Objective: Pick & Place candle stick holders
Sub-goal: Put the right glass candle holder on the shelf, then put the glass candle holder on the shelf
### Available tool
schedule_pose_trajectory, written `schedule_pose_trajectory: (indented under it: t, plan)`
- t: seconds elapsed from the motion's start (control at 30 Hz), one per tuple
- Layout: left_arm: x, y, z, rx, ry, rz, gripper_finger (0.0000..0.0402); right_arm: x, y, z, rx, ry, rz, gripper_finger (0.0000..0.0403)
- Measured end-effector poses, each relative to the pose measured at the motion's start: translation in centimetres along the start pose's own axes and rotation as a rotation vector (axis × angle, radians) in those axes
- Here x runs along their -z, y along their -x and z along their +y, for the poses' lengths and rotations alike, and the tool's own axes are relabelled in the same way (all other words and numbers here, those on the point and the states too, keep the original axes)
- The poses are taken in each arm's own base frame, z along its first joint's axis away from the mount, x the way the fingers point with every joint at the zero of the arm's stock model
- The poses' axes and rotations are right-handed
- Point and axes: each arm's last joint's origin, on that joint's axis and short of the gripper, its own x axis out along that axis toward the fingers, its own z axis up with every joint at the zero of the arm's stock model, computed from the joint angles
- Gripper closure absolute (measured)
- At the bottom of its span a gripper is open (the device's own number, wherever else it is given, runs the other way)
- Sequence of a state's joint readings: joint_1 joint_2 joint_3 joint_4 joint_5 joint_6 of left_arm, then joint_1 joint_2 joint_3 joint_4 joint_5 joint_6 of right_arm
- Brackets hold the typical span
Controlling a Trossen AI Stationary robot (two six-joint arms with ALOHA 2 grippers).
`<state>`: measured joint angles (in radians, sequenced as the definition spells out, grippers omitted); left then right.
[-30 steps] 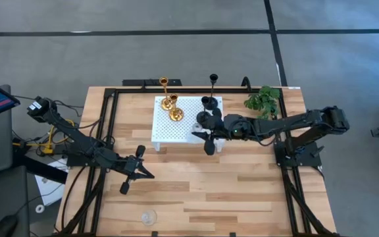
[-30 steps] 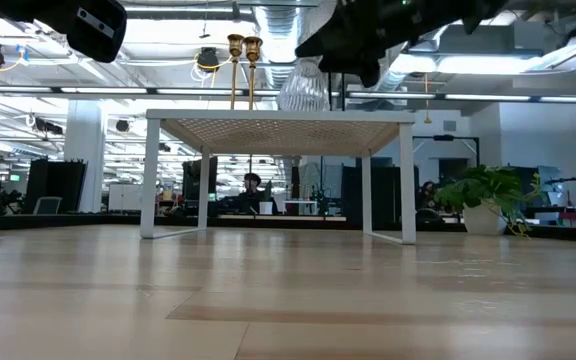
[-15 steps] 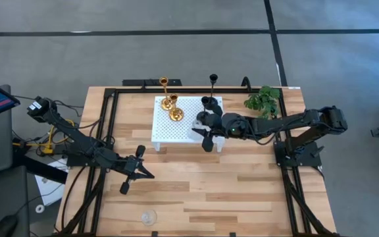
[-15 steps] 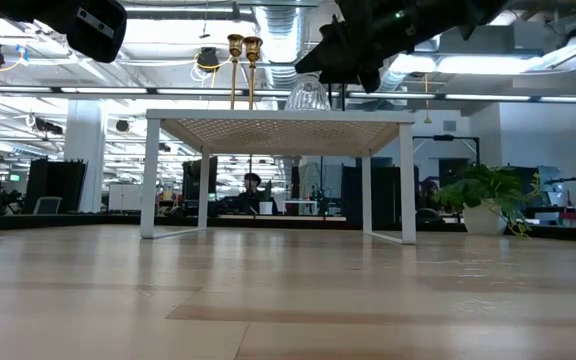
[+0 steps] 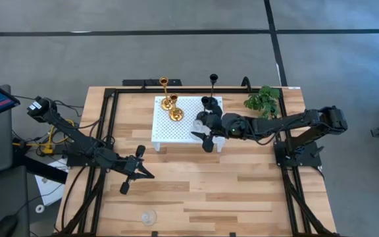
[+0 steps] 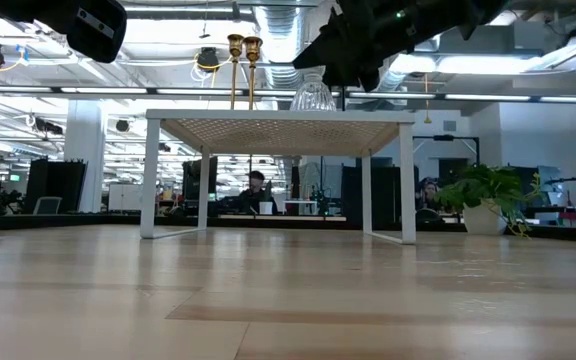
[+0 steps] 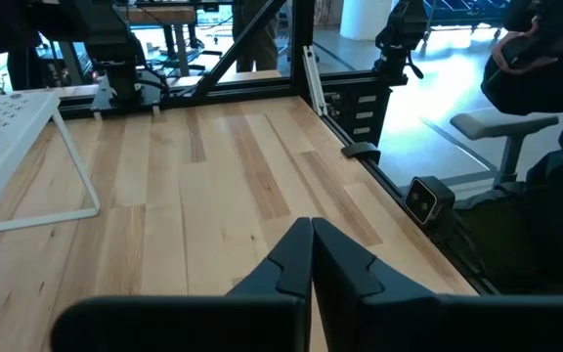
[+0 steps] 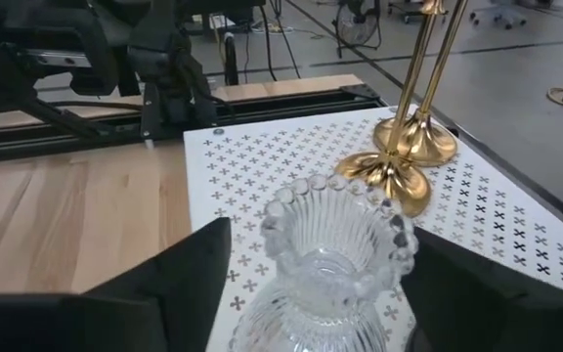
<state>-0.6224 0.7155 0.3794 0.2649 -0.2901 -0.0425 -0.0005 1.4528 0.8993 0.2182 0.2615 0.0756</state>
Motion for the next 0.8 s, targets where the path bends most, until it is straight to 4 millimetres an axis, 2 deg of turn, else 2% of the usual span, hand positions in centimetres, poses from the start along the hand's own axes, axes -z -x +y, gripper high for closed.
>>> schedule_pose_trajectory:
  t: [0.13,0.37,0.8]
  plan:
    - [0.0,0.0,0.0,0.0,0.0,0.001,0.0393,-0.1,0.1,0.0,0.0,0.022,-0.002,0.0112]
    - [0.0,0.0,0.0,0.0,0.024,0.002,0.0395,-1.1,1.4,-0.3,-0.002,0.033,-0.035,0.0107]
    - [0.0,0.0,0.0,0.0,0.022,0.003,0.0394,-1.1,6.2,-1.6,0.009,0.084,0.162,0.0106]
